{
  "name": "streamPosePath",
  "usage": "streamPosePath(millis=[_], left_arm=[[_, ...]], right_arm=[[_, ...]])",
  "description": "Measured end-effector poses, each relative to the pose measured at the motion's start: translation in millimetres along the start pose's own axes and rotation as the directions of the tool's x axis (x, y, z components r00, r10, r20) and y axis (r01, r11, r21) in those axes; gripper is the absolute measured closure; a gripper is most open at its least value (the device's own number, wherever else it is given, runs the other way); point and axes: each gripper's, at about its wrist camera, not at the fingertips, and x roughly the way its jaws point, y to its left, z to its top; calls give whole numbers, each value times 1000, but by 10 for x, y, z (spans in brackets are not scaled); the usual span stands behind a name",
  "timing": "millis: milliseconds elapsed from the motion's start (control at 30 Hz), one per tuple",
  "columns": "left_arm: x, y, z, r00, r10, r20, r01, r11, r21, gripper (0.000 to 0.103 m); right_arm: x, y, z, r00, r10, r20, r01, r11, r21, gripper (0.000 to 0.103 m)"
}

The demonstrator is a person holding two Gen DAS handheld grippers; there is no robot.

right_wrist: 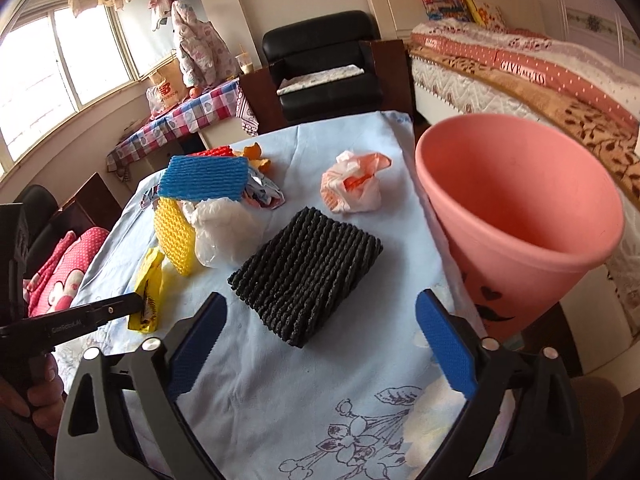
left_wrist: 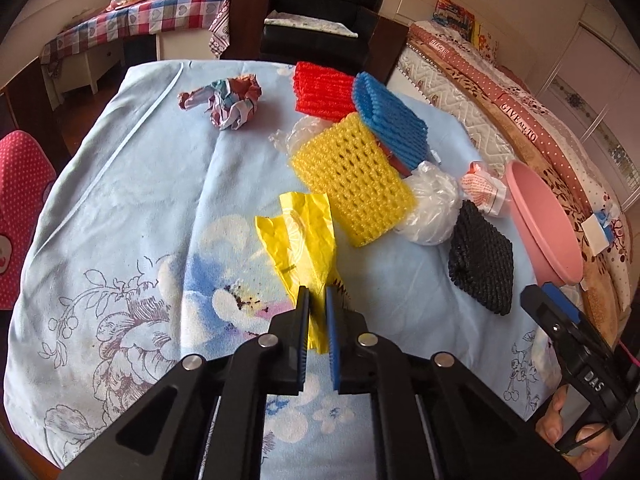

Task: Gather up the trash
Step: 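Reach the right tool to the black foam net and close on it, then lift the black foam net with the right tool over the pink bucket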

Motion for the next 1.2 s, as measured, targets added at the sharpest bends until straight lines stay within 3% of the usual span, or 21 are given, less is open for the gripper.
streamPosePath(millis=[167,300,433,533,900,1200], left_arm=[[-138,-6,9,999,-7,45,6,1000,28,96],[-236,-6,22,997,-11,79,7,999,42,96],[-312,-3,29,995,-19,97,15,999,46,96],[-367,-19,26,993,-25,111,20,999,50,96],[-701,-230,55,976,-87,198,67,992,108,96],[-885,-844,188,947,-205,248,143,959,247,96]], right_arm=[[123,-1,12,998,18,-57,-16,999,32,25],[224,-31,-17,994,12,-110,-6,998,55,45],[220,-22,-25,992,14,-123,-8,999,53,78],[182,-20,-37,993,33,-113,-27,998,54,90],[-246,-55,-15,999,46,-21,-45,999,20,92],[-632,-416,182,994,-27,110,17,996,91,92]])
